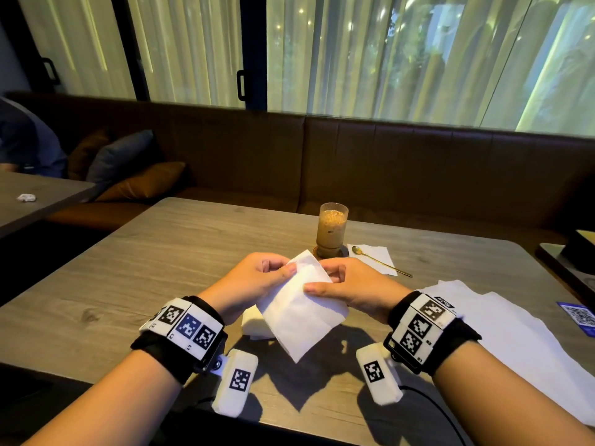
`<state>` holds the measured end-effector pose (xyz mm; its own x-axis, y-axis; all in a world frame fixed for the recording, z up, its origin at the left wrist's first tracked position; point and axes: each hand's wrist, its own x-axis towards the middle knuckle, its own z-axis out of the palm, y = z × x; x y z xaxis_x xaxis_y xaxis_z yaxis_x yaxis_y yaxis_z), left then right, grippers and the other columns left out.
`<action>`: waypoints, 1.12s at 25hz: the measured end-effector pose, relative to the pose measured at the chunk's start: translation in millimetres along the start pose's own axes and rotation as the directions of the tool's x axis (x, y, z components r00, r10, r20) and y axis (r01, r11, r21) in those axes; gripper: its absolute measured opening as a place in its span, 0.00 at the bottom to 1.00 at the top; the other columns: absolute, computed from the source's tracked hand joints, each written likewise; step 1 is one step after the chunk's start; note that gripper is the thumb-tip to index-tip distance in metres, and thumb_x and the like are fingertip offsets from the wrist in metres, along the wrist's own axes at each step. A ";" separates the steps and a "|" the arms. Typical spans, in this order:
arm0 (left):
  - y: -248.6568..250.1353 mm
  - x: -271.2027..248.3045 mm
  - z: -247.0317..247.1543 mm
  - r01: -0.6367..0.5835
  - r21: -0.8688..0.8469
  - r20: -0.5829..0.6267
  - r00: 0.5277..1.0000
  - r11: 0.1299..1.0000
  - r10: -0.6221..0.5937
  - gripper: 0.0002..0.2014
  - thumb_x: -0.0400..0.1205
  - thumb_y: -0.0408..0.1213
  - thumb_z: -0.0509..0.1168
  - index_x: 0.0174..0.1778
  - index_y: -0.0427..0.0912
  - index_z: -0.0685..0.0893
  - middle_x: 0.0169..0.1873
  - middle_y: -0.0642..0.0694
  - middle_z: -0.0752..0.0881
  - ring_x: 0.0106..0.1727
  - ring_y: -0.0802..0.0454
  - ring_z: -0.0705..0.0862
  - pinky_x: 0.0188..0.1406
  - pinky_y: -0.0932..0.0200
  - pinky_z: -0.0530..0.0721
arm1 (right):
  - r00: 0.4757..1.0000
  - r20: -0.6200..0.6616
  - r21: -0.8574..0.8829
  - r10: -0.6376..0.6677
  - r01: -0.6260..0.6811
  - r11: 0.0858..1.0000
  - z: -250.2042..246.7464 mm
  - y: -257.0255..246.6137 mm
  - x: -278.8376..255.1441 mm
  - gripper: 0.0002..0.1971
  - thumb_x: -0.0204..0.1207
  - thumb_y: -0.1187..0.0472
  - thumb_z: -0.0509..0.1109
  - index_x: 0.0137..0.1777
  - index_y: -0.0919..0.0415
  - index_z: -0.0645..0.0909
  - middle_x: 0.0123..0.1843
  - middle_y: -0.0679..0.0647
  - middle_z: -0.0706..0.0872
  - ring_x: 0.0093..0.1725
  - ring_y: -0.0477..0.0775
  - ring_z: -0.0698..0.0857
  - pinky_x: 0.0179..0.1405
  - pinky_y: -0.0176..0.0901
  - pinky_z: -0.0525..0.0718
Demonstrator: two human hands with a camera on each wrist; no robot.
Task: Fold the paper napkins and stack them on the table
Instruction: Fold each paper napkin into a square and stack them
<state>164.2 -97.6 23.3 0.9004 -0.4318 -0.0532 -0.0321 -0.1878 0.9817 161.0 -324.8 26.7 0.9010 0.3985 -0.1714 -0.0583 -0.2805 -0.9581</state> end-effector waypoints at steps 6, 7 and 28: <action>-9.8 21.7 -35.3 0.151 0.052 -0.239 0.962 0.987 -0.135 0.18 0.83 0.48 0.73 0.67 0.46 0.86 0.58 0.44 0.90 0.58 0.44 0.89 0.46 0.55 0.88 | 0.962 -0.223 0.156 0.158 -0.125 0.980 28.1 3.2 38.2 0.16 0.78 0.58 0.80 0.62 0.65 0.89 0.57 0.60 0.95 0.57 0.60 0.94 0.61 0.60 0.92; -13.3 23.6 -41.0 0.201 -0.040 -0.307 0.930 0.979 -0.203 0.20 0.82 0.47 0.74 0.68 0.47 0.85 0.57 0.45 0.89 0.55 0.47 0.89 0.43 0.55 0.86 | 0.944 -0.255 0.263 0.208 -0.140 0.955 33.8 6.0 45.7 0.15 0.79 0.60 0.79 0.62 0.66 0.88 0.57 0.61 0.95 0.55 0.61 0.94 0.58 0.60 0.92; -59.4 34.4 -32.7 0.409 0.722 -0.427 0.898 0.559 -0.105 0.40 0.76 0.58 0.76 0.84 0.56 0.69 0.76 0.46 0.77 0.76 0.42 0.77 0.73 0.44 0.79 | 0.852 -0.425 -0.434 0.307 -0.490 0.756 27.0 40.4 56.5 0.26 0.75 0.37 0.74 0.51 0.63 0.89 0.46 0.60 0.94 0.44 0.61 0.92 0.50 0.53 0.91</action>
<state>211.2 -72.5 -30.9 0.9973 0.0088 -0.0731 0.0370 -0.9181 0.3946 197.9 -290.0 -27.8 0.9319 -0.1178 -0.3431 -0.2985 -0.7864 -0.5408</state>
